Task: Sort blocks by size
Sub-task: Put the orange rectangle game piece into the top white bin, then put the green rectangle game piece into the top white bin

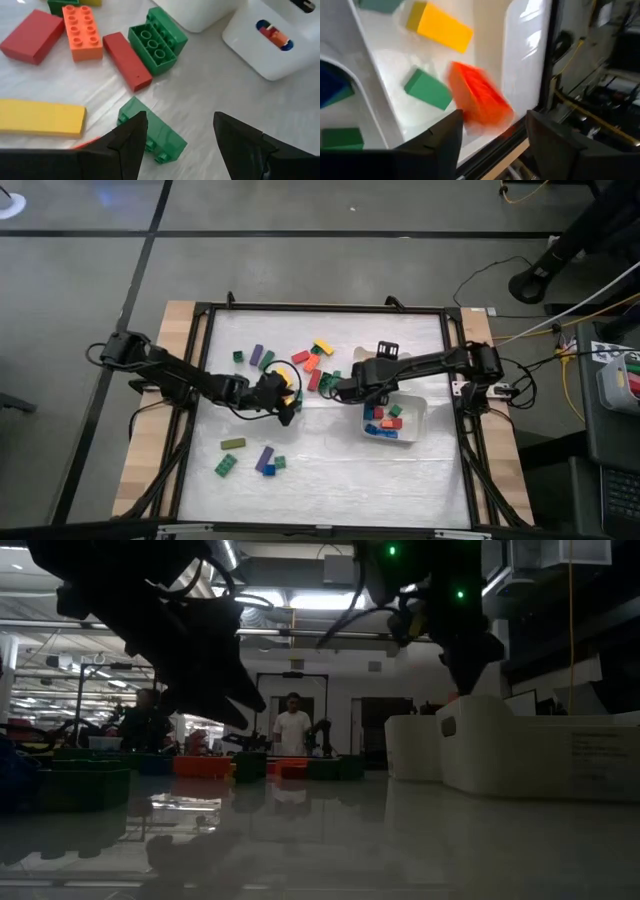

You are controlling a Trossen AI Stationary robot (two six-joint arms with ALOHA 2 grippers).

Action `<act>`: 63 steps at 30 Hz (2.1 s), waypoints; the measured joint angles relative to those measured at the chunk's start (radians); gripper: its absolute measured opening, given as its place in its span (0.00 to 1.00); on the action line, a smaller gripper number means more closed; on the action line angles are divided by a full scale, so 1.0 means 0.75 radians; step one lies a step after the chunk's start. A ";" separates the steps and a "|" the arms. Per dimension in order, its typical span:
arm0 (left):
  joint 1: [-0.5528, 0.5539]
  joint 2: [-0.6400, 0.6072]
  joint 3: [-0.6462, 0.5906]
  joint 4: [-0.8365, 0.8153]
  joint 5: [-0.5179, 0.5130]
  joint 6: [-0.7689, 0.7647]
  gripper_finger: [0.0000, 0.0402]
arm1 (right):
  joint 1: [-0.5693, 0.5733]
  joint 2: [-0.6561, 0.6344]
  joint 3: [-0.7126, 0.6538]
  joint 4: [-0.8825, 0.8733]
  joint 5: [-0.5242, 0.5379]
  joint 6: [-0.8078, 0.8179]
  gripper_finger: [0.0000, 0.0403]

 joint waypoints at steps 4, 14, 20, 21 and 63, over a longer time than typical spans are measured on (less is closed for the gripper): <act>0.000 0.001 0.000 -0.007 -0.027 -0.007 0.53 | -0.022 0.000 -0.024 0.008 -0.038 -0.010 0.60; 0.000 0.060 0.155 -0.213 -0.067 -0.025 0.53 | -0.027 0.001 -0.024 0.055 -0.027 -0.062 0.63; 0.000 0.192 0.305 -0.450 -0.071 -0.136 0.53 | -0.024 0.001 -0.023 0.078 -0.028 -0.065 0.63; 0.000 0.217 0.324 -0.489 -0.075 -0.165 0.53 | -0.025 0.001 -0.023 0.077 -0.028 -0.065 0.63; 0.177 0.477 0.563 0.396 -0.013 0.553 0.22 | -0.023 -0.385 -0.021 0.052 -0.040 -0.023 0.63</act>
